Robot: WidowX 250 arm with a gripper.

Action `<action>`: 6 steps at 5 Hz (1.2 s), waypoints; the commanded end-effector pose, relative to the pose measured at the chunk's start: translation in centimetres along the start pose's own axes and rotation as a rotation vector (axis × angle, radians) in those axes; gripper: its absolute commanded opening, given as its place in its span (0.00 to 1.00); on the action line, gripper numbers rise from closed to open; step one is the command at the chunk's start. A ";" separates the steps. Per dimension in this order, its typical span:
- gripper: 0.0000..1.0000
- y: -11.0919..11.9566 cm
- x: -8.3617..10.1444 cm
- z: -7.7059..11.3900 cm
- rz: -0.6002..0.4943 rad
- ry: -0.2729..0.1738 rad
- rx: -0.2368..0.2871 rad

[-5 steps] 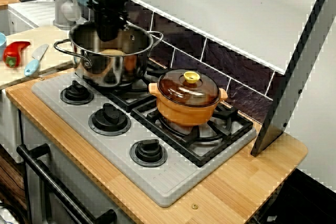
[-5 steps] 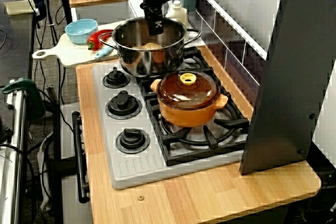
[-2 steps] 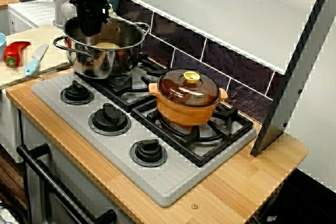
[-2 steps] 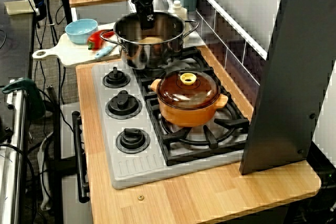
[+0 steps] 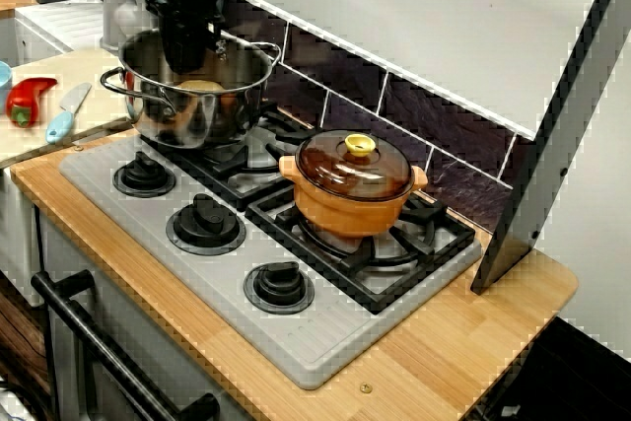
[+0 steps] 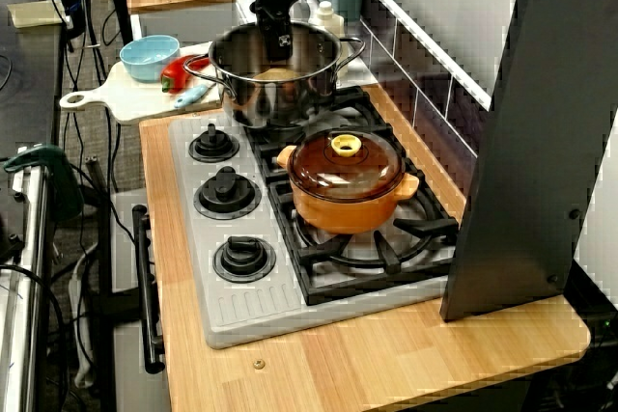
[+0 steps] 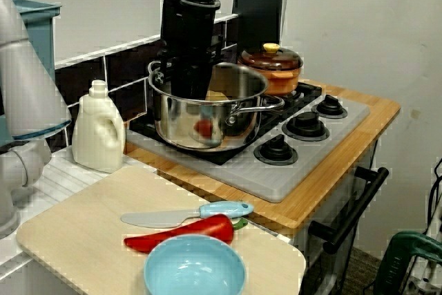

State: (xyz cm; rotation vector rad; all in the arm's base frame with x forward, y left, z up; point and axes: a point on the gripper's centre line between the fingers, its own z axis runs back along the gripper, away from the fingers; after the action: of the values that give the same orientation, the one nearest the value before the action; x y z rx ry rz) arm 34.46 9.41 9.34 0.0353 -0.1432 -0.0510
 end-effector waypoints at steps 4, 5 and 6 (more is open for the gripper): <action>0.00 -1.7 0.4 3.2 -0.068 -0.032 -0.034; 0.83 -1.3 0.0 3.2 -0.071 -0.054 -0.033; 1.00 -1.2 -0.4 3.3 -0.096 -0.073 -0.042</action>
State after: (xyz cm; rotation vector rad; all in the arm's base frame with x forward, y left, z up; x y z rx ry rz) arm 33.48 7.76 10.08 -0.0328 -0.1433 -0.1494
